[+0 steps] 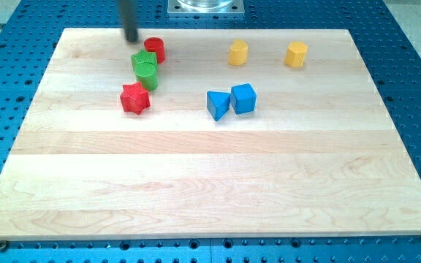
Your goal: Push the green blocks into the blue blocks
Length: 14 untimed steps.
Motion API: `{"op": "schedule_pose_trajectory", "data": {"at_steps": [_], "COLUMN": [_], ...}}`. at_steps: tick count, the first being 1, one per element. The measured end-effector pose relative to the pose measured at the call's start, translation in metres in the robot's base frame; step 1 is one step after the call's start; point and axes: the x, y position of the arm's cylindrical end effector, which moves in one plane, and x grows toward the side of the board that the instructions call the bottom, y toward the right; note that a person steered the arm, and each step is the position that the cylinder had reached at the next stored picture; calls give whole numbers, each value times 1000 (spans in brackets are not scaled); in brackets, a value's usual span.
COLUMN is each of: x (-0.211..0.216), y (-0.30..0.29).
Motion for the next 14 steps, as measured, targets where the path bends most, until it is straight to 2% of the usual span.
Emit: {"op": "schedule_pose_trajectory", "data": {"at_steps": [1,2,4,6,8,9,10,12,13,14], "x": [68,83,65,75,103,143,153,81,63,71], "y": [-30,27,110,188,145,145,164,176,194,236]}}
